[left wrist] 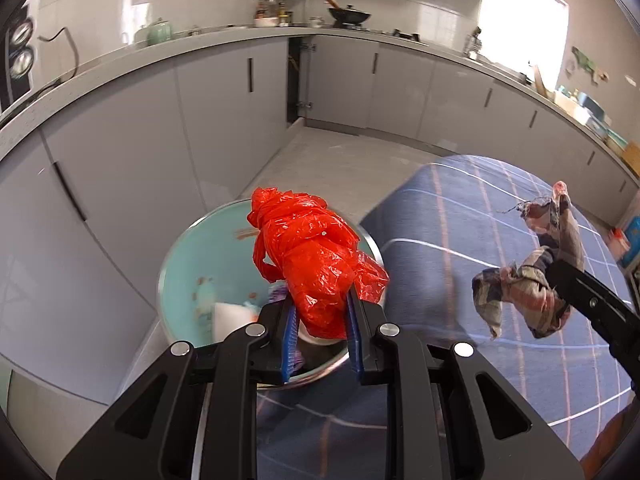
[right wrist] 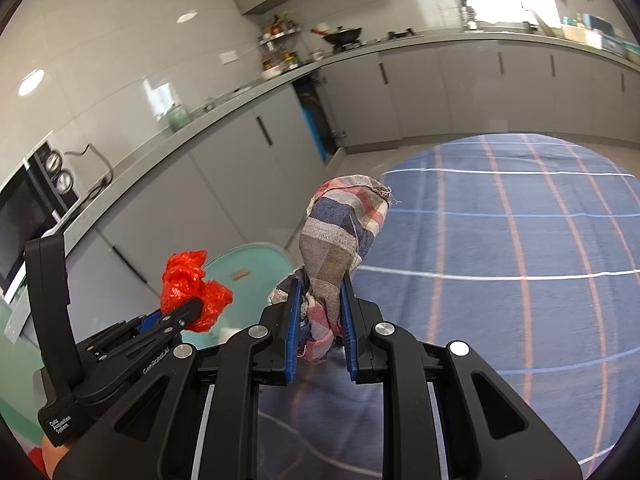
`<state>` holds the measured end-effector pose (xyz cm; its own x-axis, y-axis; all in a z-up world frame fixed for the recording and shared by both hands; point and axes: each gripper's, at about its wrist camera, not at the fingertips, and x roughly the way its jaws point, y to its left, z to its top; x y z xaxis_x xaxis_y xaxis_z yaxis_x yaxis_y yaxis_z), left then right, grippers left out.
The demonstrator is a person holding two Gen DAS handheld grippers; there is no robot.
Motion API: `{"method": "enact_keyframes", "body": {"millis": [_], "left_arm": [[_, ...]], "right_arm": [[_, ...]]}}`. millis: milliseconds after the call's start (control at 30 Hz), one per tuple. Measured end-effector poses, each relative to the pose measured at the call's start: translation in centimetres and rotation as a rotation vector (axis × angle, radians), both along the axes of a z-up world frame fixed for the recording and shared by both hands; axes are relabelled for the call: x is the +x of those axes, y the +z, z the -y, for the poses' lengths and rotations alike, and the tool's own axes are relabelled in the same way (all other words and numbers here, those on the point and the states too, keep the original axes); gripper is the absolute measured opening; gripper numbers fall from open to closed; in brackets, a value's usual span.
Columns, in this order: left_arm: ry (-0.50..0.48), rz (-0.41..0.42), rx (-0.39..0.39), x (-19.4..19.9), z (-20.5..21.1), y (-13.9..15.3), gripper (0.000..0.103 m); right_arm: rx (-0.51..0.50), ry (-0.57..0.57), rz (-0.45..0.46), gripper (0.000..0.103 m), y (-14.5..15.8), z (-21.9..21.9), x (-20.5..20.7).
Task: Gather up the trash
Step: 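Carry the red bag and plaid rag over the teal bin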
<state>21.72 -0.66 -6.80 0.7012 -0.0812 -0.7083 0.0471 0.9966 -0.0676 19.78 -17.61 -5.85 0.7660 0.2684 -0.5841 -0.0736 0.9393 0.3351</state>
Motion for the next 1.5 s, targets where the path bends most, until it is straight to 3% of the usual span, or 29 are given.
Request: {"method": "enact_keyframes", "body": {"millis": [733,1200,1500], "left_arm": [[0.144,-0.008,-0.035,-0.4,-8.0,-0.8,0.021],[0.184,-0.027,-0.050,0.4,-10.2,-1.5,0.021],[0.129,-0.053,-0.041,2.7,-8.6,-2.4,0.021]], "right_arm": [[-0.034,0.219,-0.014,0.019,-0.2,-10.7,1.4],[-0.015,0.232,-0.048,0.019,-0.9,-12.0,4.5],[-0.006,0.220,-0.112,0.020,-2.5,-11.4,7.2]]}}
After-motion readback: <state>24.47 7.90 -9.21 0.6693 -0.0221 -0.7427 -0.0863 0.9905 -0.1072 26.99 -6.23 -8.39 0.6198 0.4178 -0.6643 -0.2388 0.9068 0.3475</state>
